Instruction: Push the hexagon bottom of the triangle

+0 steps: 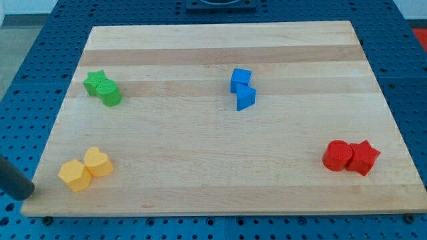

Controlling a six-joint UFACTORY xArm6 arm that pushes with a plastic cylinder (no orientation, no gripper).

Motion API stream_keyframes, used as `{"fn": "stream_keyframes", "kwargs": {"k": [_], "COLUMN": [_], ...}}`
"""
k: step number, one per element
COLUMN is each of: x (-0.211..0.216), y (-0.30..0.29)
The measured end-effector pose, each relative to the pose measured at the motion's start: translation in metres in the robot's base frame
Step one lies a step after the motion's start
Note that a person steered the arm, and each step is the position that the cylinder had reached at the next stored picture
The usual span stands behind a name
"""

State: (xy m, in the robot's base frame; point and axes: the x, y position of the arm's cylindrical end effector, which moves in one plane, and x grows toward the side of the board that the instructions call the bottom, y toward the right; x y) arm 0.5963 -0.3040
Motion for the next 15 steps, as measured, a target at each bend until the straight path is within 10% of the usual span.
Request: {"fn": "stream_keyframes", "kwargs": {"k": [10,15], "x": [-0.025,-0.106], "y": [0.183,0.307]}}
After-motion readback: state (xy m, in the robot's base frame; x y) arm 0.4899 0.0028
